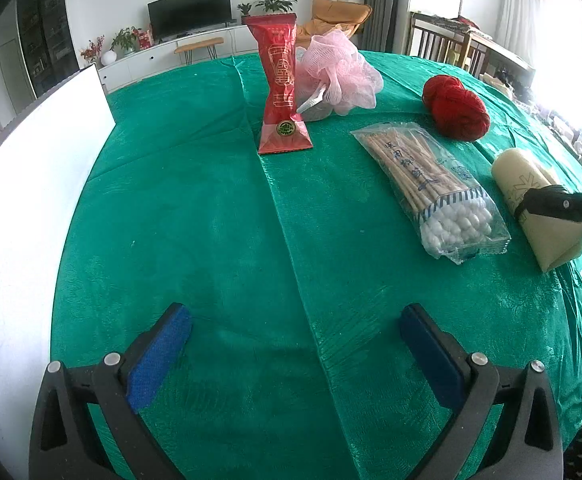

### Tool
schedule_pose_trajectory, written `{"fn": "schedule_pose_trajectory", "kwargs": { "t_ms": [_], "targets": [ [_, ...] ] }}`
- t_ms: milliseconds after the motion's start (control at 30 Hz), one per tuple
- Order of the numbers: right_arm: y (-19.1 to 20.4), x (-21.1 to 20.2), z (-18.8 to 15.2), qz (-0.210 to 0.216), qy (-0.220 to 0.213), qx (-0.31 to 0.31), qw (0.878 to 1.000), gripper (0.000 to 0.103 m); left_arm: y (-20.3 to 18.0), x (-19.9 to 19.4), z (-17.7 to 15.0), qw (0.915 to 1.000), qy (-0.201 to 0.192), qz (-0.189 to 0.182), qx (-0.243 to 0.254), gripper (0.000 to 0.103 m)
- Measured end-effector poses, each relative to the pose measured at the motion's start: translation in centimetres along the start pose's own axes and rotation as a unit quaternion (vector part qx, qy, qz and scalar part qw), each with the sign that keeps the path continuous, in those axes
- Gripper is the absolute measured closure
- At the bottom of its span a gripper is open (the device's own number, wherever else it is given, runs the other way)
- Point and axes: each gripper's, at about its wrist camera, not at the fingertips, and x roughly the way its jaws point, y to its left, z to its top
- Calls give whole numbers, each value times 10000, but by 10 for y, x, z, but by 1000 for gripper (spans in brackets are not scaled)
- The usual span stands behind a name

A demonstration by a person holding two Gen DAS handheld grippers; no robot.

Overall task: Organize soft objects
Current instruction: 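Lower the towel roll onto the table beside the cotton swab pack and open, then move the left gripper over the cotton swab pack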

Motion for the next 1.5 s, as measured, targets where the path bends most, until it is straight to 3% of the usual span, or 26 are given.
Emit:
{"fn": "schedule_pose_trajectory", "kwargs": {
  "t_ms": [100, 267, 600, 1500],
  "targets": [
    [3, -1, -9, -121, -341, -192, 9992, 33, 0, 0, 0, 10000, 0, 0, 0, 0],
    [9, 1, -11, -245, -422, -340, 9982, 28, 0, 0, 0, 10000, -1, 0, -1, 0],
    [43, 22, -21, -1280, -276, -1375, 9818, 23, 0, 0, 0, 10000, -1, 1, -1, 0],
    [40, 21, -21, -1282, -296, -1357, 9820, 20, 0, 0, 0, 10000, -4, 2, -1, 0]
  ]
}}
